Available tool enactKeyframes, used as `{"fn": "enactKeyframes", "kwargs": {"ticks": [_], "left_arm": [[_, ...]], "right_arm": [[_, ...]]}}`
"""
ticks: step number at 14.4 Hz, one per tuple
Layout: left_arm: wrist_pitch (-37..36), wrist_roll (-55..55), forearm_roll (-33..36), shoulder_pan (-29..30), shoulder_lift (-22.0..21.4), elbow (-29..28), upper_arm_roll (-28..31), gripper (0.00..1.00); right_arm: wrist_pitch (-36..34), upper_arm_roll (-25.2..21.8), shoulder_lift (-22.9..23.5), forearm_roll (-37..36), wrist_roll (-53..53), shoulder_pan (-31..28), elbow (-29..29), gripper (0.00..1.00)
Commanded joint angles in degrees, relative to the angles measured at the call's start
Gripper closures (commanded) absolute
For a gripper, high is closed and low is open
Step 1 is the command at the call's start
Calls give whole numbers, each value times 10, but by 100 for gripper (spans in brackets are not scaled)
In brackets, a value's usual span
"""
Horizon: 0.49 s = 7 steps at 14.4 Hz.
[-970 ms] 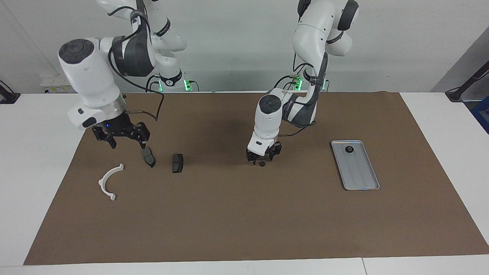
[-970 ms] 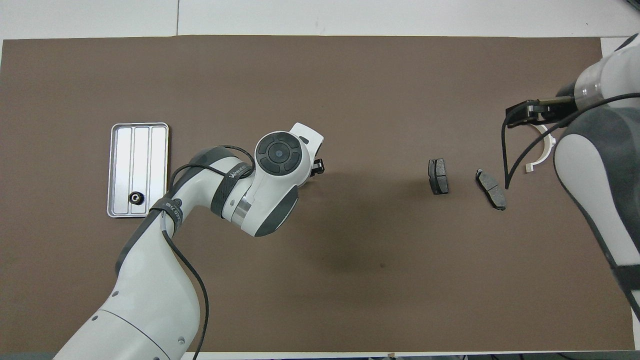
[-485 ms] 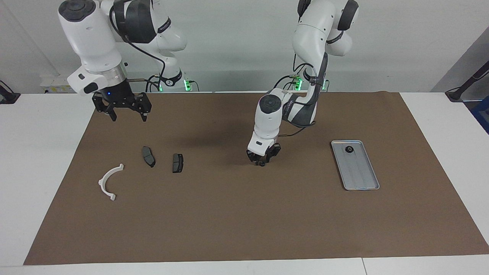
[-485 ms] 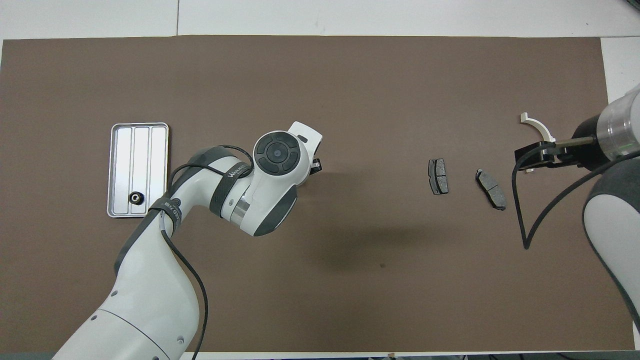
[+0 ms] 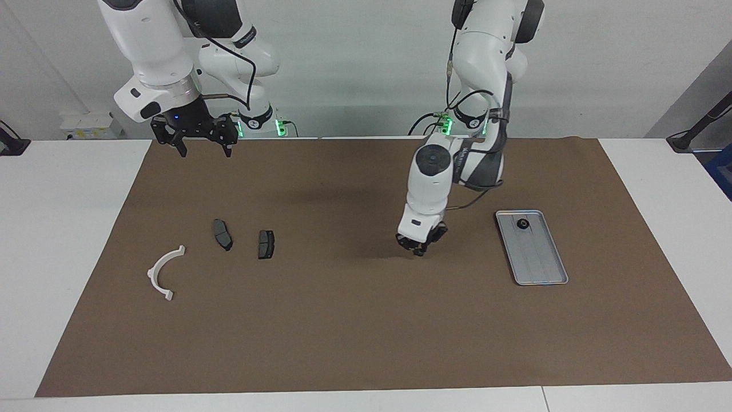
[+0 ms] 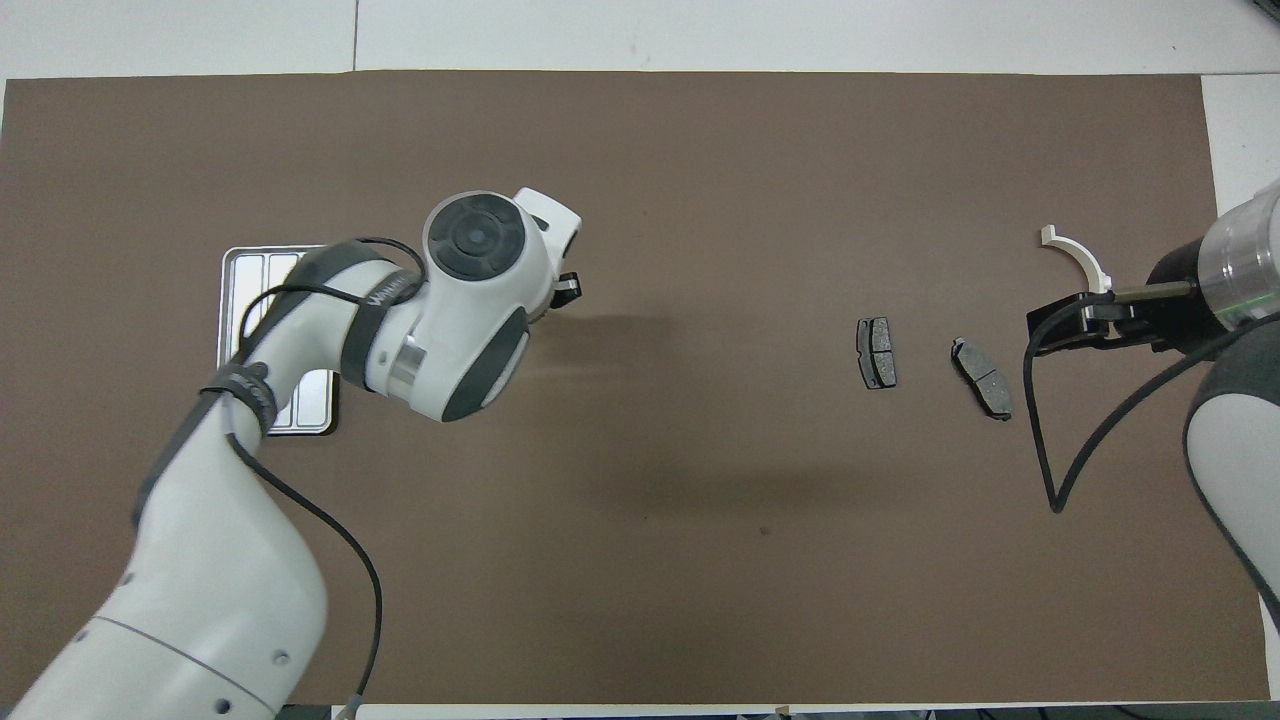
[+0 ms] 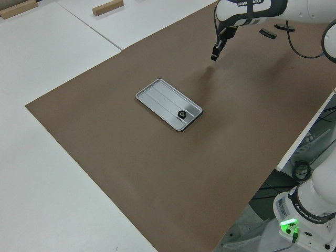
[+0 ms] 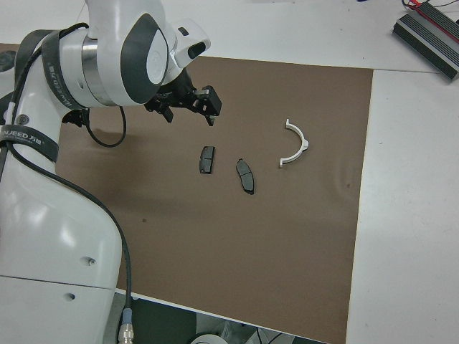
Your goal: Pick bearing gear from pile to tray
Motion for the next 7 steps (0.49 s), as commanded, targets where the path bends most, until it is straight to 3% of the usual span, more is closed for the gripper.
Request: {"fn": "enactKeyframes", "kwargs": {"ticks": [1,4,5,7], "left_arm": [[-51,153,-10,106,-72,-24,-5,100],[30,330,-14,215,-101,-125,-6,100],[90,371,-26,238,-110,-173,-6,100],[144,394,-29,253,-106,-209,-5,100]], "right_arm": [[-9,-2,-1,21,30,1,14,0],[-9,-2,-2,20,33,1,14,0],[-9,-2,-2,21,33,1,14,0],[-9,-2,-3,21,33,1,14,0]]}}
